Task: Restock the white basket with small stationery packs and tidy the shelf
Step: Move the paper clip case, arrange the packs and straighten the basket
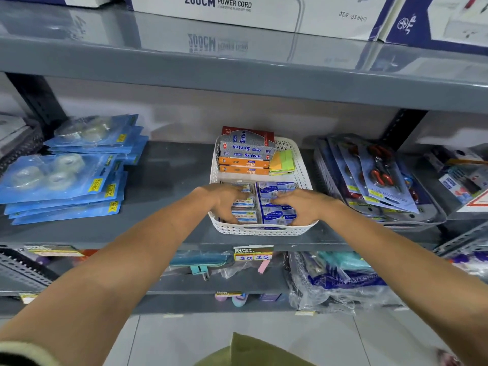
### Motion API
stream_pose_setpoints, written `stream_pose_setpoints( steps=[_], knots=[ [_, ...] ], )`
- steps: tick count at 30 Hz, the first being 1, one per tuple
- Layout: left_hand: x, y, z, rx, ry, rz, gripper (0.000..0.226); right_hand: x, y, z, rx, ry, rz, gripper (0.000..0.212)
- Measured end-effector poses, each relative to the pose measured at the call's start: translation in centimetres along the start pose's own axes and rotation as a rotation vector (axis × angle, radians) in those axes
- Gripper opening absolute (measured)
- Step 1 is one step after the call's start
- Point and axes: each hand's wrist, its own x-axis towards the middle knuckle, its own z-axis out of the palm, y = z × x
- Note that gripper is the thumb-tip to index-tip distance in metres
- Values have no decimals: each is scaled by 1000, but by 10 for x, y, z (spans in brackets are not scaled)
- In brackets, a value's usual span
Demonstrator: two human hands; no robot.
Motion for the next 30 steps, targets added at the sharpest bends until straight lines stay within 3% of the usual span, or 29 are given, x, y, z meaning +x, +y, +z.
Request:
stream_pose_setpoints(
  steps=[6, 22, 30],
  knots=[
    [2, 5, -1, 5, 31, 18, 96, 6, 2, 9, -111, 31, 51, 97],
    [8, 10, 7, 39, 21, -52, 107, 24, 9, 17, -7, -43, 70, 99],
    [17, 3, -5, 29, 9, -76, 115, 37, 15, 8, -5, -54, 103, 116]
  ],
)
